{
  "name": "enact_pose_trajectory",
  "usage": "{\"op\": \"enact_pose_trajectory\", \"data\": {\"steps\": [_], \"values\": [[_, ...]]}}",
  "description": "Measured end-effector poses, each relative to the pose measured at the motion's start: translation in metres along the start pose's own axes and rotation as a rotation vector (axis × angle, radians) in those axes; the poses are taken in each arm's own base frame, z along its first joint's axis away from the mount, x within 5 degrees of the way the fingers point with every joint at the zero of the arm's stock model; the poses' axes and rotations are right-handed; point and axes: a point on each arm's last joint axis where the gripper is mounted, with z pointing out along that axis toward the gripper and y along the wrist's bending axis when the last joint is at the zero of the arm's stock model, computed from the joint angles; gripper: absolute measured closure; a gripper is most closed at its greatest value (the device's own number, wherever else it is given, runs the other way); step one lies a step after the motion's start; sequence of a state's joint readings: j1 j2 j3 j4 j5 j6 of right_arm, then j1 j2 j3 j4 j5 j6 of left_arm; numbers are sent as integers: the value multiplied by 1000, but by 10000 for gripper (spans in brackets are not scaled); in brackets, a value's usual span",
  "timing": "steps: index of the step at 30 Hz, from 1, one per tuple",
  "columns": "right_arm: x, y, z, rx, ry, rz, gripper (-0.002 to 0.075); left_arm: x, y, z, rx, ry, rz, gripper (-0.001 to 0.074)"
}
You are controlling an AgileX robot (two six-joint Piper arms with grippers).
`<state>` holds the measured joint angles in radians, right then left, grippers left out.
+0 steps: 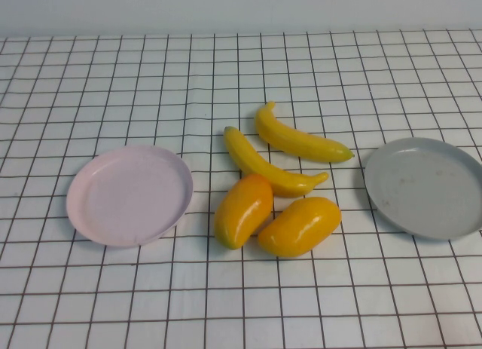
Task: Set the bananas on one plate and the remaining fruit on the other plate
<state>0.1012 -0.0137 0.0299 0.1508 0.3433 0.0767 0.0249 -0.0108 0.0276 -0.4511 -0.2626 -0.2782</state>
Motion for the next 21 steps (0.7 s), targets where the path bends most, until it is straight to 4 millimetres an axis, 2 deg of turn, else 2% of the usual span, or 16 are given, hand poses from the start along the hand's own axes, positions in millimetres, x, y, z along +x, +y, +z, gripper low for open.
{"op": "enact_pose_trajectory", "data": {"steps": [5, 7, 9, 11, 14, 18, 21], "values": [[0, 0, 0, 0, 0, 0, 744, 2, 0, 0, -5, 18, -11, 738], [0, 0, 0, 0, 0, 0, 744, 7, 1, 0, -22, 81, -16, 738], [0, 0, 0, 0, 0, 0, 744, 11, -4, -1, -41, 219, 12, 738], [0, 0, 0, 0, 0, 0, 744, 9, -15, -1, -45, 366, 114, 738], [0, 0, 0, 0, 0, 0, 744, -8, -39, 8, -34, 526, 319, 738], [0, 0, 0, 0, 0, 0, 744, -26, -64, 34, 5, 726, 562, 738], [0, 0, 0, 0, 0, 0, 744, -29, -73, 57, 39, 878, 693, 738]]}}
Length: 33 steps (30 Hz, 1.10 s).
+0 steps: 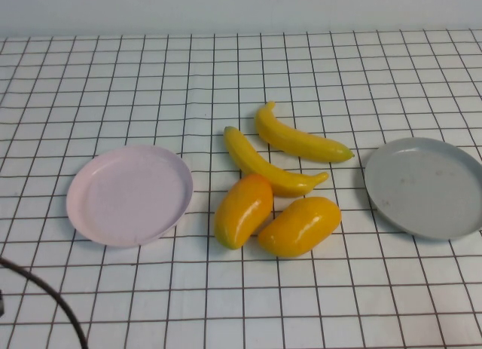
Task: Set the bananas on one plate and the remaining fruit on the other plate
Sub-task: Put one type of fruit in the left plate
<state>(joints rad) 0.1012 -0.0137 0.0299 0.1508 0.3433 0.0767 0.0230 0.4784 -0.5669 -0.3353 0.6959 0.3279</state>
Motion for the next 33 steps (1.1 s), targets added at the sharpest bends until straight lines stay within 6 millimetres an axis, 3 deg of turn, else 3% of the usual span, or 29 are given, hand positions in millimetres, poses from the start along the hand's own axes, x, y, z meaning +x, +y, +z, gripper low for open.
{"op": "enact_pose_trajectory", "data": {"steps": [8, 15, 18, 22, 25, 28, 33], "values": [[0, 0, 0, 0, 0, 0, 744, -34, 3, 48, 66, 264, 183, 738], [0, 0, 0, 0, 0, 0, 744, -56, -40, 96, 186, 351, 392, 720], [0, 0, 0, 0, 0, 0, 744, -61, -63, 122, 246, 403, 449, 620], [0, 0, 0, 0, 0, 0, 744, -66, -98, 160, 308, 473, 494, 321], [0, 0, 0, 0, 0, 0, 744, -69, -120, 194, 323, 529, 495, 137], [0, 0, 0, 0, 0, 0, 744, -70, -134, 229, 321, 591, 495, 71], [0, 0, 0, 0, 0, 0, 744, -62, -155, 281, 317, 695, 525, 67]]}}
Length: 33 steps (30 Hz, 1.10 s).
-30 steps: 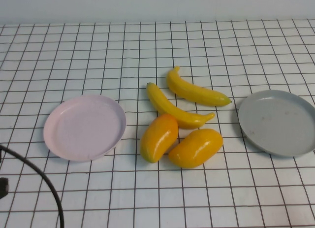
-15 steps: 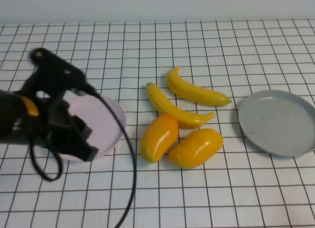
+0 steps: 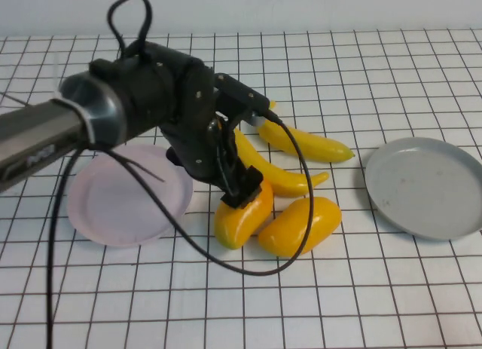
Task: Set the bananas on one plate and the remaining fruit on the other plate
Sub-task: Put one type of fruit in the left plate
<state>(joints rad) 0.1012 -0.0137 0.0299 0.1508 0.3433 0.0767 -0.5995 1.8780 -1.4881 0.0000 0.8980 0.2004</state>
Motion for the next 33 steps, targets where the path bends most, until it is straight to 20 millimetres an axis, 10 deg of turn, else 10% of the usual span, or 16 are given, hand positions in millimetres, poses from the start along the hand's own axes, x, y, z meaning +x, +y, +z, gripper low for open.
{"op": "enact_pose_trajectory", "data": {"steps": [12, 22, 33], "values": [[0, 0, 0, 0, 0, 0, 744, -16, -4, 63, 26, 107, 10, 66], [0, 0, 0, 0, 0, 0, 744, -15, -3, 70, 19, 122, 24, 128], [0, 0, 0, 0, 0, 0, 744, -19, 18, -12, -84, -3, 33, 178]]}}
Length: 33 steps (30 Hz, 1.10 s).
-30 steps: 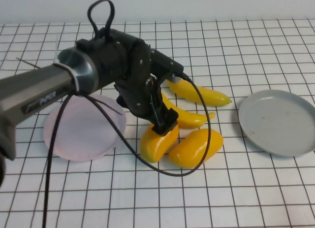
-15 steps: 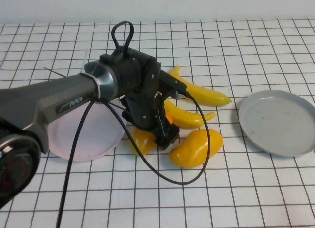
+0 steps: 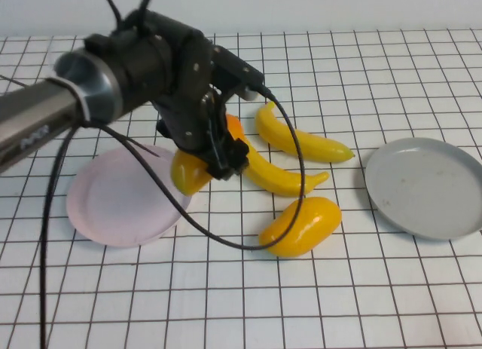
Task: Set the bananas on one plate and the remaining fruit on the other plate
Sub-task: Put one type of fruit in the left plate
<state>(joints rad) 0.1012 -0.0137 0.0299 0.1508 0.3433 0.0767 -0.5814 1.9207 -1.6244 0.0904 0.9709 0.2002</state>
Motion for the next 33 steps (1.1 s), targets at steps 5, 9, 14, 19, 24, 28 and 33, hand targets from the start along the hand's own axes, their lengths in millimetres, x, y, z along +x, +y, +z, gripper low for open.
{"op": "enact_pose_trajectory", "data": {"steps": [5, 9, 14, 19, 24, 28, 33], "values": [[0, 0, 0, 0, 0, 0, 744, 24, 49, -27, -73, 53, -129, 178], [0, 0, 0, 0, 0, 0, 744, 53, 80, -15, -146, 144, -219, 178], [0, 0, 0, 0, 0, 0, 744, 82, 95, 11, -158, 167, -296, 178], [0, 0, 0, 0, 0, 0, 744, 90, 96, 22, -164, 132, -330, 159], [0, 0, 0, 0, 0, 0, 744, 87, 97, 22, -172, 94, -338, 155], [0, 0, 0, 0, 0, 0, 744, 86, 96, 23, -162, 88, -351, 155], [0, 0, 0, 0, 0, 0, 744, 88, 94, 23, -147, 116, -365, 155]]}}
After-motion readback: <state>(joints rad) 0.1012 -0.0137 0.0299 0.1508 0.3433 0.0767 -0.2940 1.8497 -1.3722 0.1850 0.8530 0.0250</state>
